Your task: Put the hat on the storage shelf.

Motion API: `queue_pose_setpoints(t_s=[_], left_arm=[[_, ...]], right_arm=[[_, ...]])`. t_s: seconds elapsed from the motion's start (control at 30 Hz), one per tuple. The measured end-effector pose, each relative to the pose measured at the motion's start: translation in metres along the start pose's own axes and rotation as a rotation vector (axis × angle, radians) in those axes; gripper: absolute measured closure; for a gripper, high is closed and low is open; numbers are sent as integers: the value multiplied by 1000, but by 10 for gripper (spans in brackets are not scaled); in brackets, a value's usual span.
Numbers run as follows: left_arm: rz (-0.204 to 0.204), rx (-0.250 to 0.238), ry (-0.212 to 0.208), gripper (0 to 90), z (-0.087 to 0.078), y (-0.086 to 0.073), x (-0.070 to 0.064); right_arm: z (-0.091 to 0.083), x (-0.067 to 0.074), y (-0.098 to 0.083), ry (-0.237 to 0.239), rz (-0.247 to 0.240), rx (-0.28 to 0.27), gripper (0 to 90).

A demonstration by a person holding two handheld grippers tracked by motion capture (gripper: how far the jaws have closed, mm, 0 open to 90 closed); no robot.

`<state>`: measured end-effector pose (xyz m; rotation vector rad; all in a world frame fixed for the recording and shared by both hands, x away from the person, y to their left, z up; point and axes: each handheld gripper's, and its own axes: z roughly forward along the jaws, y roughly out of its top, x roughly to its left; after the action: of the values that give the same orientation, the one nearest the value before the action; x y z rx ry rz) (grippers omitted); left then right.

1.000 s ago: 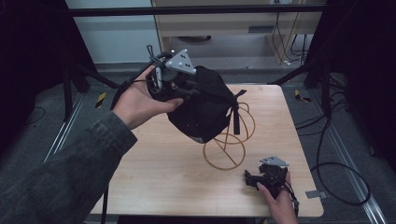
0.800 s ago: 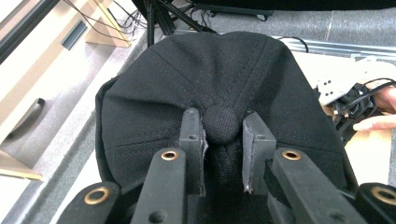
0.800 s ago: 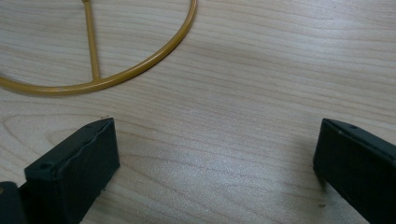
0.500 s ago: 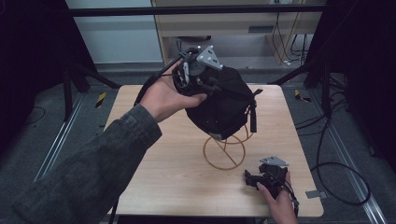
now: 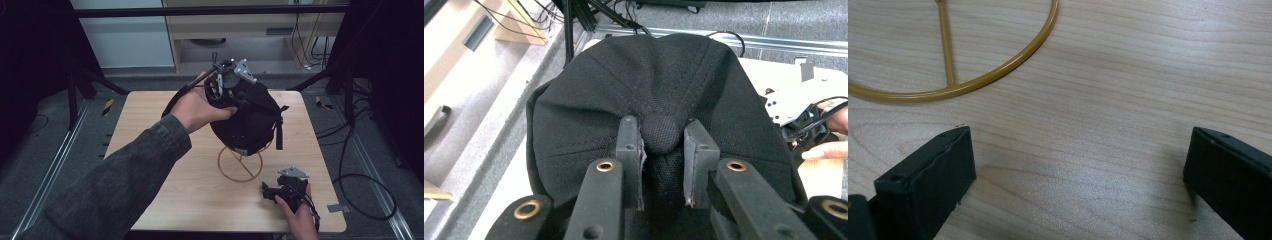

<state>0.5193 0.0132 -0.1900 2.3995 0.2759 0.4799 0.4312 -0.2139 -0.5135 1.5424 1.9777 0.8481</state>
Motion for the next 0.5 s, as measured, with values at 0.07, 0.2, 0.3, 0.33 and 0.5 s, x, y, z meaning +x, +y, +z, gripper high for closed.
queue_pose_setpoints(t_s=[0.07, 0.2, 0.3, 0.33, 0.5], left_arm=[[-2, 4, 1, 732, 3, 0, 1], [-5, 7, -10, 732, 9, 0, 0], [7, 24, -11, 732, 14, 0, -1], [6, 22, -11, 731, 15, 0, -2], [9, 35, -19, 730, 25, -4, -3]], right_arm=[[0, 0, 0, 1, 0, 1, 3], [0, 0, 0, 1, 0, 0, 3], [0, 0, 0, 1, 0, 1, 4], [0, 0, 0, 1, 0, 1, 3], [0, 0, 0, 1, -3, 0, 3]])
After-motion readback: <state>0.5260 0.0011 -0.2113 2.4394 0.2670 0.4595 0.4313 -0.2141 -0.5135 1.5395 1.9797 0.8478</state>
